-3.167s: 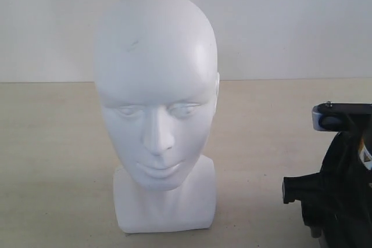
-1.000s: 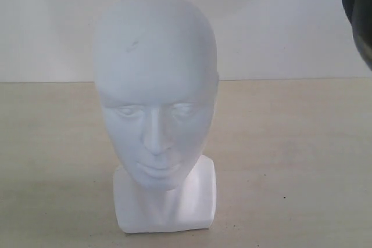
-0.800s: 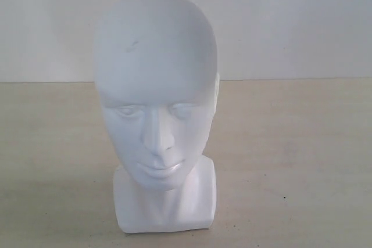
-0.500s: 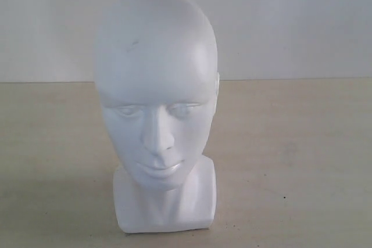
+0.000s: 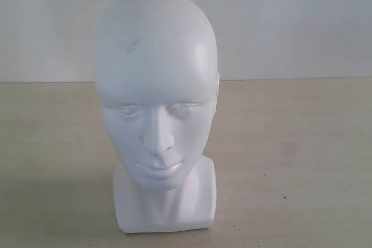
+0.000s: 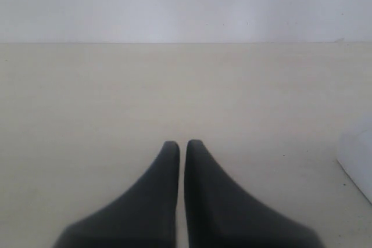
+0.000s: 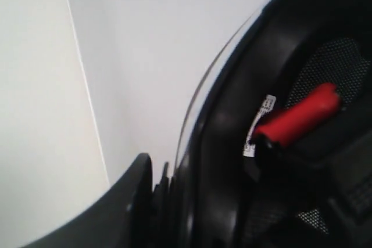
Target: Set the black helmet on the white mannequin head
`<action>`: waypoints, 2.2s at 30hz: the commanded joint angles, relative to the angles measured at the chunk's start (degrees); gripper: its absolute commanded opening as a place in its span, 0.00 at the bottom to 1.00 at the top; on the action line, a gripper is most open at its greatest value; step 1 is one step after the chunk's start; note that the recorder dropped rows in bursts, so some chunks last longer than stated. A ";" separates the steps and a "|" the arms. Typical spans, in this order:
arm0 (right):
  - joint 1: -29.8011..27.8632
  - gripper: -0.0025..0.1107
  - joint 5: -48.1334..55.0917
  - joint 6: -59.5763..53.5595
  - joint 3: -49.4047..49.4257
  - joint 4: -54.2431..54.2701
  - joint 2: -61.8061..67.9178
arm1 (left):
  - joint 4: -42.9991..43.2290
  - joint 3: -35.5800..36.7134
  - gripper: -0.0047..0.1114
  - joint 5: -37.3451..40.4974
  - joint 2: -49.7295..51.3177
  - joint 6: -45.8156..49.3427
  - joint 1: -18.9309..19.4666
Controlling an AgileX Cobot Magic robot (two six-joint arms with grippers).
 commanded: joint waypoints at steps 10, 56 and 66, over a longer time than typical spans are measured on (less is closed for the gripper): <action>-0.05 0.02 -17.92 -3.74 -1.36 12.23 -1.29 | -0.19 -0.08 0.08 -0.10 -0.19 -0.36 -0.60; -0.05 0.02 -90.33 68.64 36.99 -24.04 -5.01 | -0.19 -0.08 0.08 -0.10 -0.19 -0.36 -0.60; -0.05 0.02 -90.33 83.05 37.14 -30.72 2.76 | -0.19 -0.08 0.08 -0.10 -0.19 -0.36 -0.60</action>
